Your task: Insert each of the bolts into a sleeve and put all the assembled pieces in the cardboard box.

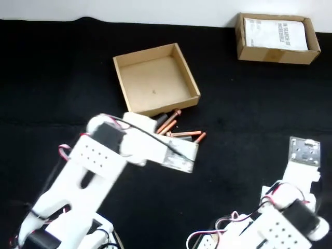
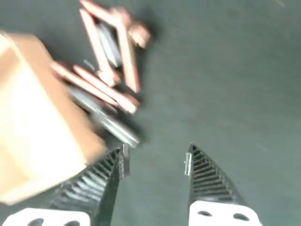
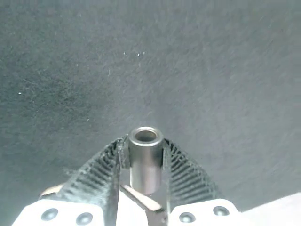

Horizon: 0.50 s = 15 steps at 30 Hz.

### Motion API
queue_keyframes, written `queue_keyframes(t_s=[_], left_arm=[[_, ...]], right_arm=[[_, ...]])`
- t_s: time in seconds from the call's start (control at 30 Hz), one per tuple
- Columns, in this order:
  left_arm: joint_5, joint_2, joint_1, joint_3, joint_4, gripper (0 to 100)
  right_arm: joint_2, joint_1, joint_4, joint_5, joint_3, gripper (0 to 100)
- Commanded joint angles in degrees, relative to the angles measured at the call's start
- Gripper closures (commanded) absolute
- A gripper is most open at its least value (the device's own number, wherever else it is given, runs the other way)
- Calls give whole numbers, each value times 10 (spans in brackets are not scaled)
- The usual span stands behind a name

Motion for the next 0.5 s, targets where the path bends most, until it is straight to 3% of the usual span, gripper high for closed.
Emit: queue_keyframes(t_s=[0.0,0.1,0.3,0.47], left_arm=[[0,10,3,13,-43,796],[62,11,-9,36,-51,796],[348,51,44,44,-161,794],[367,118,113,30,-190,794]], right_arm=[[-63,11,0,18,7,991],[-95,27,-2,19,15,991],[-135,30,-24,16,22,991],[-168,30,-81,16,23,991]])
